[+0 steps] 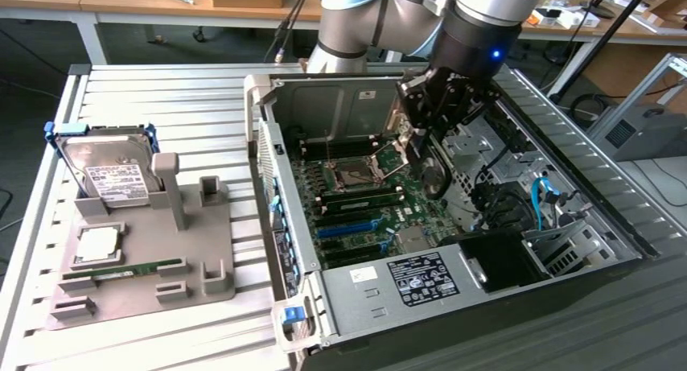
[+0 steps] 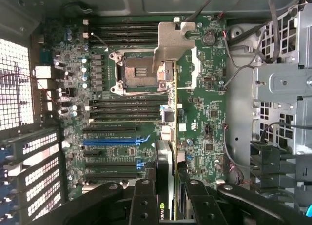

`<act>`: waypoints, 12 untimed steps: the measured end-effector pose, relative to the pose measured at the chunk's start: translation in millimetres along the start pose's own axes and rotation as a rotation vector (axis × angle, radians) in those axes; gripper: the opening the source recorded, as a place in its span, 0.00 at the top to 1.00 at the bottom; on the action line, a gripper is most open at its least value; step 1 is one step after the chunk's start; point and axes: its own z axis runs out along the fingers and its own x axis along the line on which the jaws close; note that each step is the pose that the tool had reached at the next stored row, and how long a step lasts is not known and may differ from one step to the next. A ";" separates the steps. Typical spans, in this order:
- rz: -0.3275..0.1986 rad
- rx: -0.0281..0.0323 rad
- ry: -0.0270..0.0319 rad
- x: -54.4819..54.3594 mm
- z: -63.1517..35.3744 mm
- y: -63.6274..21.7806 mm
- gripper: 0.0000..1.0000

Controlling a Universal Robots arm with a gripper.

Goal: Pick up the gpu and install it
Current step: 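Insert the gpu into the slot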

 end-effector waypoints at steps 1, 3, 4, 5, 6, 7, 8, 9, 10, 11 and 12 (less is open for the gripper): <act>-0.011 0.0000 -0.0001 0.0 0.0 0.0 0.73; -0.036 -0.0001 -0.0005 0.0 0.0 0.0 0.73; -0.047 -0.0001 -0.0007 0.0 0.0 0.0 0.73; -0.063 -0.0002 -0.0010 0.0 0.0 0.0 0.73; -0.073 -0.0002 -0.0011 0.0 0.0 0.0 0.73; -0.087 -0.0002 -0.0014 0.0 0.0 0.0 0.73; -0.104 -0.0002 -0.0017 0.0 0.0 0.0 0.73; -0.120 -0.0001 -0.0019 0.0 0.0 0.0 0.73; -0.129 0.0003 -0.0020 0.0 0.0 0.0 0.73; -0.135 0.0006 -0.0021 0.0 0.0 -0.1 0.73; -0.141 0.0008 -0.0023 0.0 0.0 -0.1 0.73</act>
